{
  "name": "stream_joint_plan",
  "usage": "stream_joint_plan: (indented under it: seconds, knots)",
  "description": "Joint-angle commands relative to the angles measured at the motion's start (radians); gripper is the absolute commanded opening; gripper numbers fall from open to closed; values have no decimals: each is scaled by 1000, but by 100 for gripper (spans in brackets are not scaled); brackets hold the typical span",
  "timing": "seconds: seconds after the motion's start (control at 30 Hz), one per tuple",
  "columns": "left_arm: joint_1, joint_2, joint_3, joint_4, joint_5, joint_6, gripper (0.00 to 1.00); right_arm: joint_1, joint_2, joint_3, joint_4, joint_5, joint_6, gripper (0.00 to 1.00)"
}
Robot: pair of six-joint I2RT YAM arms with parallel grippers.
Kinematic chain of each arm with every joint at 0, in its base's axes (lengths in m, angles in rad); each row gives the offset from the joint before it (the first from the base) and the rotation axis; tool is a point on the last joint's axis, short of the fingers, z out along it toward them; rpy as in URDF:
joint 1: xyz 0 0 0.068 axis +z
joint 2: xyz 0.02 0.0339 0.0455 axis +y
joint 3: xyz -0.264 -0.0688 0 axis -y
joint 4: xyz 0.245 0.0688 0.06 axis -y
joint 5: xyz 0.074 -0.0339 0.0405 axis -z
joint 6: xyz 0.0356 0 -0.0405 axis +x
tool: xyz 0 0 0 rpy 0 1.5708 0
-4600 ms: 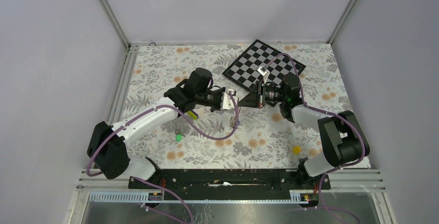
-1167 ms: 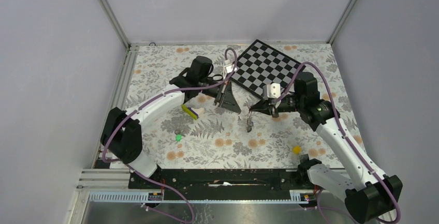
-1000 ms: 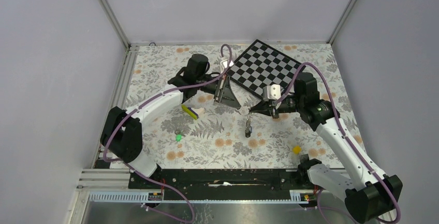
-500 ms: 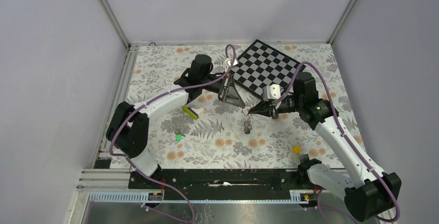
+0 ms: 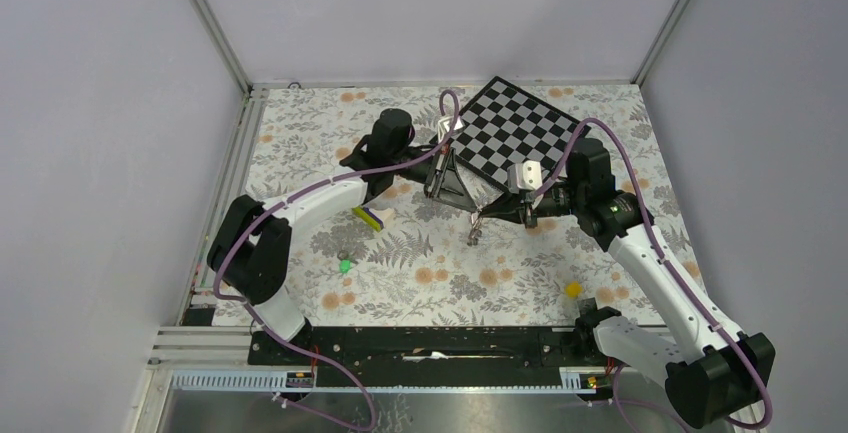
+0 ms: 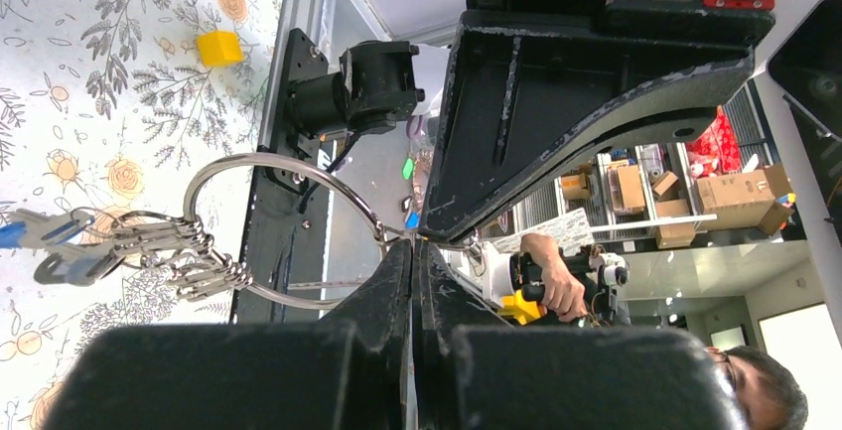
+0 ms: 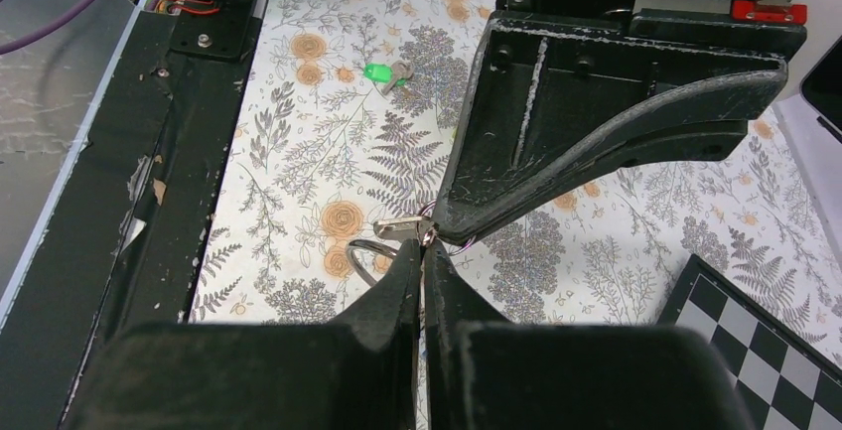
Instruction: Put the keys on the keyring
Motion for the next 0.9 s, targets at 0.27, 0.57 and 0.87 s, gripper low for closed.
stream_joint_plan:
  seconds: [0.27, 0.57, 0.87]
  knots:
    - [-3, -10, -48, 214, 46, -133, 0, 6, -3, -8, 63, 3, 19, 0]
    - [-3, -19, -71, 280, 44, -184, 0, 6, 1, -14, 73, 11, 22, 0]
    - [-3, -21, -85, 321, 41, -222, 0, 6, 2, -18, 81, 24, 30, 0]
